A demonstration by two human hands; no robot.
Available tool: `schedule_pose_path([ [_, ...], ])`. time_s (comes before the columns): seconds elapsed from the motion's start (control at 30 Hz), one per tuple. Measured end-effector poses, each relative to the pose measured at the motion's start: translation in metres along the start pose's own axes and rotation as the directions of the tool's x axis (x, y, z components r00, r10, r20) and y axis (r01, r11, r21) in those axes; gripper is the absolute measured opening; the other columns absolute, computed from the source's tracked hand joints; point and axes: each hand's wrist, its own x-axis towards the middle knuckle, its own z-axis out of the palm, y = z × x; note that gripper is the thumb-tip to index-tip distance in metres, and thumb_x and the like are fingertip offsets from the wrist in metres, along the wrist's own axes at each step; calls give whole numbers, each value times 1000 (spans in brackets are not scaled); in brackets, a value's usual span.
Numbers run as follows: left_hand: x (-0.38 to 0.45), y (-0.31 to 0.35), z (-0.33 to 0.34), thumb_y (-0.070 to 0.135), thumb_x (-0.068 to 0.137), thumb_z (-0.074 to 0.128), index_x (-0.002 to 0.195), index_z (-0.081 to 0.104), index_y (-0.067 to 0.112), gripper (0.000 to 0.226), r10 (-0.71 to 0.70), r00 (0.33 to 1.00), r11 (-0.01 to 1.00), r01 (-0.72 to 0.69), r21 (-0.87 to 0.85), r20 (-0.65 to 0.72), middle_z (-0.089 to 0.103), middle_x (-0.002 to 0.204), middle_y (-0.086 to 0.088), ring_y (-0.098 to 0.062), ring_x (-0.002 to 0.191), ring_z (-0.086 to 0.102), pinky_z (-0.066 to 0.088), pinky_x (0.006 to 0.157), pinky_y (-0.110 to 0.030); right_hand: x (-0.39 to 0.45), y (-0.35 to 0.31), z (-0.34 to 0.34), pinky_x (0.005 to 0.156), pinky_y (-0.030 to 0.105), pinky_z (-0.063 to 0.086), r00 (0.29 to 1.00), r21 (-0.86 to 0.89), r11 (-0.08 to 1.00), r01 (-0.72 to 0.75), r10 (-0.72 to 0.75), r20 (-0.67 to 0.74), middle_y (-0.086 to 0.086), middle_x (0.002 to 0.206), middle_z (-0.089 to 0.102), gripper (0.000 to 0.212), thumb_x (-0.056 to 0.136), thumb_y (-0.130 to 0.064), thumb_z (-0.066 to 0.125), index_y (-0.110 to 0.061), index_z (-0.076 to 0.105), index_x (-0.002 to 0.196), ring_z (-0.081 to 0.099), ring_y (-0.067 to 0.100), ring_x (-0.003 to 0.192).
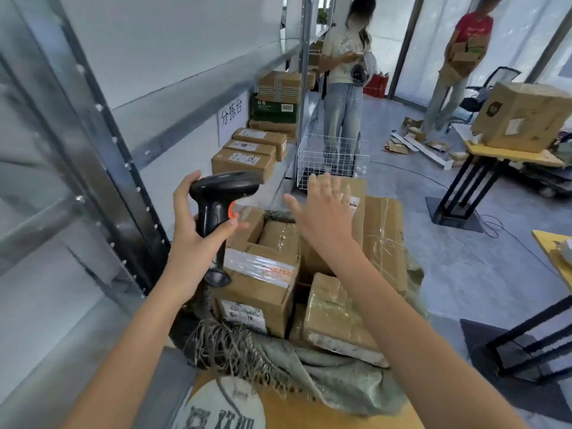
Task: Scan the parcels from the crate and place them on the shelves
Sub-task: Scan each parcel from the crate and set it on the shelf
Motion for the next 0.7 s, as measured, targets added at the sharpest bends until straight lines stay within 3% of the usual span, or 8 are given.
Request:
schedule_pose_path([
  [0.07, -23, 13, -6, -6, 92, 69, 141, 36, 49, 80, 64, 995, 993, -55, 108, -81, 53, 138, 21, -10, 105, 73, 54, 90, -14, -11, -15, -5, 125, 47, 0, 994, 38, 993, 111, -111, -14, 17, 167, 9, 74, 104, -59, 25, -12, 13, 160, 2, 32, 155],
  [0.1, -35, 17, -11, -5, 92, 70, 140, 37, 49, 80, 78, 990, 987, -59, 148, -120, 53, 137, 22, -15, 109, 72, 56, 95, -22, -18, -25, -6, 125, 48, 1, 986, 65, 984, 164, -163, -22, 16, 167, 11, 73, 104, -58, 25, -13, 14, 160, 3, 31, 155],
  [0.17, -59, 27, -21, 1, 90, 72, 140, 37, 52, 80, 68, 979, 982, -31, 187, -192, 50, 144, 8, -32, 113, 70, 54, 103, -50, -38, -44, -6, 125, 48, 2, 967, 112, 960, 255, -254, -27, 15, 167, 13, 72, 104, -57, 26, -13, 16, 160, 5, 31, 155],
  [0.23, -85, 39, -31, 2, 90, 73, 137, 38, 57, 80, 61, 960, 976, 0, 217, -272, 53, 143, -6, -32, 104, 73, 53, 101, -59, -61, -64, -3, 124, 49, 2, 939, 140, 930, 339, -343, 2, 14, 167, 13, 70, 105, -55, 28, -12, 18, 160, 6, 31, 155],
  [0.3, -118, 52, -41, -3, 92, 71, 135, 39, 58, 81, 74, 937, 962, 23, 273, -341, 60, 135, -8, -23, 95, 76, 56, 97, -58, -86, -85, 1, 125, 50, 3, 896, 155, 888, 433, -443, 37, 14, 167, 13, 67, 106, -52, 28, -13, 18, 159, 6, 31, 155],
  [0.43, -188, 79, -71, -3, 90, 74, 134, 38, 62, 86, 104, 863, 910, 118, 397, -494, 71, 105, 11, -13, 93, 74, 60, 93, -49, -138, -138, 5, 124, 49, 5, 780, 253, 764, 594, -624, 53, 14, 167, 15, 64, 107, -50, 28, -14, 19, 160, 7, 30, 155],
  [0.7, -331, 142, -133, -1, 96, 66, 143, 33, 51, 78, 218, 632, 852, 249, 461, -744, 71, 102, 14, -15, 88, 74, 63, 75, -28, -271, -253, 4, 124, 50, -1, 434, 444, 412, 796, -899, 57, 7, 168, 12, 63, 107, -50, 27, -16, 18, 160, 3, 27, 156],
])
